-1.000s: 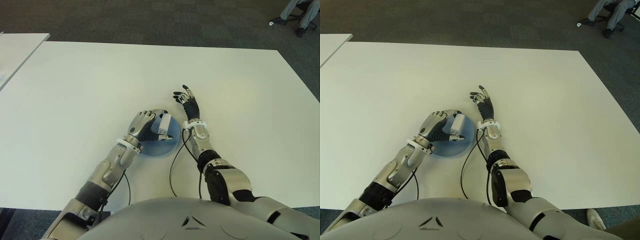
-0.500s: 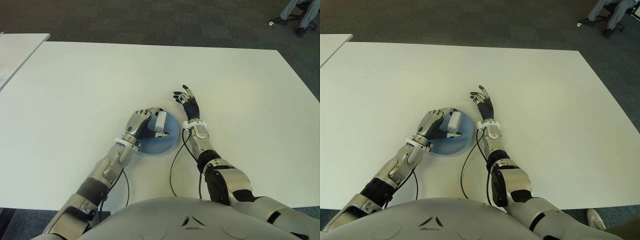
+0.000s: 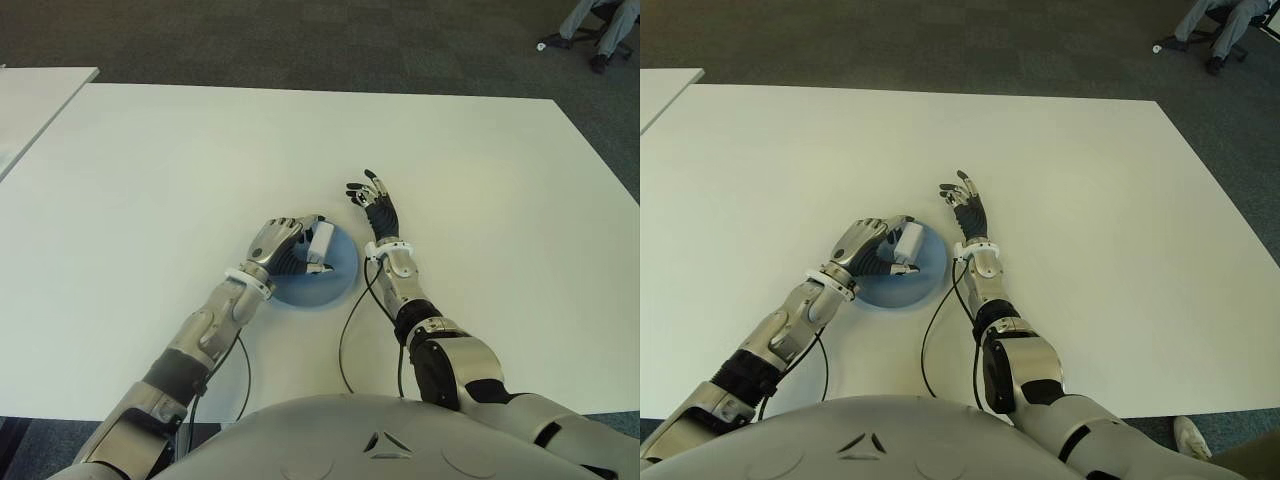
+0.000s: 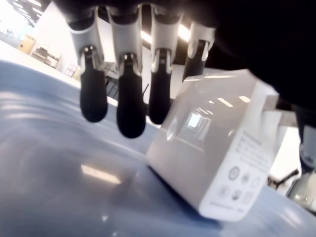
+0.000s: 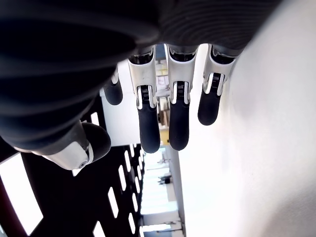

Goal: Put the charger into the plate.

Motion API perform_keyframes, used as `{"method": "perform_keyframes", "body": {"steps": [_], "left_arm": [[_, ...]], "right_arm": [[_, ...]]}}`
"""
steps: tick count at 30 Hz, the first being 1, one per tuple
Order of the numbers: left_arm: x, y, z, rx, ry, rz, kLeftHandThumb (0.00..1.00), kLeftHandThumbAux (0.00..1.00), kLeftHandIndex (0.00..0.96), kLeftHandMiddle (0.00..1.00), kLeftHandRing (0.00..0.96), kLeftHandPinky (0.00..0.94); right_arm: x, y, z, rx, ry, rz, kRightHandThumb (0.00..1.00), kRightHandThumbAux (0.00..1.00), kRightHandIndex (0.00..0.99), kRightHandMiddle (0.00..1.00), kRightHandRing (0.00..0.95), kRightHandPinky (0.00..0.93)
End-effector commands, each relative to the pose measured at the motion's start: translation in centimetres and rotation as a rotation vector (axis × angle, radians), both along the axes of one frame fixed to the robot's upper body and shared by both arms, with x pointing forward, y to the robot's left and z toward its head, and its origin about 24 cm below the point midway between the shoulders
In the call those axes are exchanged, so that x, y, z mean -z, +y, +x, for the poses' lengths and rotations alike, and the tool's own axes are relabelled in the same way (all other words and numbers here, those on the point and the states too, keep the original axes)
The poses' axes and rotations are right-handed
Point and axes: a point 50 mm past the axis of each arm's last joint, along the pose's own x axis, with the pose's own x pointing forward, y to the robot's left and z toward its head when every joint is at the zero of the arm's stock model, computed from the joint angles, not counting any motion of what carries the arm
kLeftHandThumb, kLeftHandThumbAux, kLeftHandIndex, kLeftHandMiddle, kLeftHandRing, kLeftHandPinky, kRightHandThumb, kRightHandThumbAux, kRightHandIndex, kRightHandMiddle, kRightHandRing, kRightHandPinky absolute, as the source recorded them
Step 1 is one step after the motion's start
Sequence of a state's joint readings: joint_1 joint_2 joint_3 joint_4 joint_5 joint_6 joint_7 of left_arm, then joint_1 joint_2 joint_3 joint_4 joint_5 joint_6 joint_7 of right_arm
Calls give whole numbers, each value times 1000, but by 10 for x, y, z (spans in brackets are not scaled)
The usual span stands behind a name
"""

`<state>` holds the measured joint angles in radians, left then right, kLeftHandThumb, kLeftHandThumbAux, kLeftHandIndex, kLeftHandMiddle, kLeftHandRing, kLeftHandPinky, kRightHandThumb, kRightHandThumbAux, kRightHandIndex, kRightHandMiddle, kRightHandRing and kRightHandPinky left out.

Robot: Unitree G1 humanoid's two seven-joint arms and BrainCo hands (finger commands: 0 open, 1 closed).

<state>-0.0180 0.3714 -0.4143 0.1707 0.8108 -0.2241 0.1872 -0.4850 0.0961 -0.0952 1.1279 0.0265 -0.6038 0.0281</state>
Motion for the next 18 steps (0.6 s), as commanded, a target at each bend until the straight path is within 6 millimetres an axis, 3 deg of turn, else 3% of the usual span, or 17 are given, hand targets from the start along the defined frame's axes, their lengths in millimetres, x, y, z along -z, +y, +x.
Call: {"method": "perform_keyframes", "body": {"steps": [1, 18], "left_arm": [[1, 0, -4, 31, 25, 89, 239, 305, 37, 50, 33, 20], [-7, -3, -8, 46, 43, 122, 203, 285, 5, 0, 0, 0]], "right_arm": [[16, 3, -10, 2, 100, 8, 0, 548, 80, 344, 296, 224], [15, 4, -10, 11, 91, 24, 0, 600, 73, 359, 307, 234]]}}
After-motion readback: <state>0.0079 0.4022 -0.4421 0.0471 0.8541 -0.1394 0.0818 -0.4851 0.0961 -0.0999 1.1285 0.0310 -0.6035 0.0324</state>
